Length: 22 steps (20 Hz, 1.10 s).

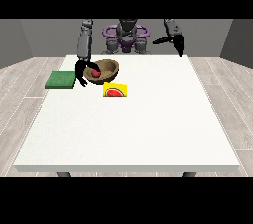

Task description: Pick the cup and pour the ball into the bowl, then pick the bowl and place it on the pad

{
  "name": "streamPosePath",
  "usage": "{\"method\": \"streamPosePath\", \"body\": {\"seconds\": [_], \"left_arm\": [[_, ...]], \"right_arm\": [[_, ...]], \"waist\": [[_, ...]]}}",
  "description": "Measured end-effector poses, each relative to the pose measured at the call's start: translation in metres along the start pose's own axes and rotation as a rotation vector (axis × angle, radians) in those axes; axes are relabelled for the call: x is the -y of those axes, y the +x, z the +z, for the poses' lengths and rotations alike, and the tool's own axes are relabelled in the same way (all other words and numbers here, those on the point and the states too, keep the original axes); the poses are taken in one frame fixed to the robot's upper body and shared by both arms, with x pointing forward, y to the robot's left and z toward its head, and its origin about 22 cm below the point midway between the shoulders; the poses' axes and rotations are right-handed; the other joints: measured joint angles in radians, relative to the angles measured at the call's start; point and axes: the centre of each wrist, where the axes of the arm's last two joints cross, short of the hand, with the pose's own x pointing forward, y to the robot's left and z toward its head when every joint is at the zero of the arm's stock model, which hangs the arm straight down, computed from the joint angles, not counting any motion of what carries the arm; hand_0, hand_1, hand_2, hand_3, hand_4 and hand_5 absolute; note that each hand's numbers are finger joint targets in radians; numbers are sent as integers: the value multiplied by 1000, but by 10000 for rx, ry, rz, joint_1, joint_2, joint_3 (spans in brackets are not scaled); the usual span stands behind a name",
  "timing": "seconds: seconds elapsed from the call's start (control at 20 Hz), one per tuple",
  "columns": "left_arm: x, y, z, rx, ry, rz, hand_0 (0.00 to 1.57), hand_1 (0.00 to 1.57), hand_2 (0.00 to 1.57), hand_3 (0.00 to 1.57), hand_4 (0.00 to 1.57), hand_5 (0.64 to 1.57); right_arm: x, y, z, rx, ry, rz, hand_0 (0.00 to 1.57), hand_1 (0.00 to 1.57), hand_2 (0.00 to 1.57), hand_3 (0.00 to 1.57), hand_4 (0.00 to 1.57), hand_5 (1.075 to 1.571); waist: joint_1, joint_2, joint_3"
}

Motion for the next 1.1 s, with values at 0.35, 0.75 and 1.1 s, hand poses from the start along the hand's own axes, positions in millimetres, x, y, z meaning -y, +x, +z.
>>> {"method": "streamPosePath", "body": {"seconds": [0.35,0.75,1.1], "left_arm": [[9,1,-3,33,-439,222,0,0,0,0,898,1466],[-20,-49,33,-1884,353,337,0,0,0,0,998,1411],[-45,-76,66,-3229,1164,226,0,0,0,0,997,1414]], "right_arm": [[15,5,1,-147,-1110,3687,1571,1571,1571,1256,898,1566],[-13,23,-15,-3020,-1075,5168,1571,1571,1571,889,806,1565],[-23,71,-45,-4308,-499,5388,1571,1571,1571,771,794,1570]], "waist": [[576,-159,-105],[-329,-1833,205],[-1472,-3004,290]]}}
